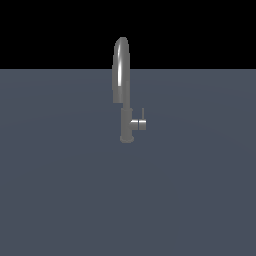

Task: Turn on the faucet by rotating a designated handle.

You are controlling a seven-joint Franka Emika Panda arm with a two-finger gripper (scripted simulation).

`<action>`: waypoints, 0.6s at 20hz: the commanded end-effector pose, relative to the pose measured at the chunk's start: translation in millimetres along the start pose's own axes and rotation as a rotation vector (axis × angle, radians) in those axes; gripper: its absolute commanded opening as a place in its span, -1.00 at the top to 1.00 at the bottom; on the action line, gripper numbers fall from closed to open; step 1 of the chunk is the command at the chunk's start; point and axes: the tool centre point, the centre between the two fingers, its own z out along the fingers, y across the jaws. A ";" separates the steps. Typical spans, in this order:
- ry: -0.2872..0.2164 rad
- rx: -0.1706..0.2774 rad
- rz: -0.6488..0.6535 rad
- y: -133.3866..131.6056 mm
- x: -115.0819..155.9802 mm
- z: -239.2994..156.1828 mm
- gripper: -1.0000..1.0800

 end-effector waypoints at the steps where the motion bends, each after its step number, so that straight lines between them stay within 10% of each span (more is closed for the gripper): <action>1: -0.035 0.036 0.036 -2.2 16.4 2.4 1.00; 12: -0.195 0.201 0.198 -5.9 88.3 19.6 1.00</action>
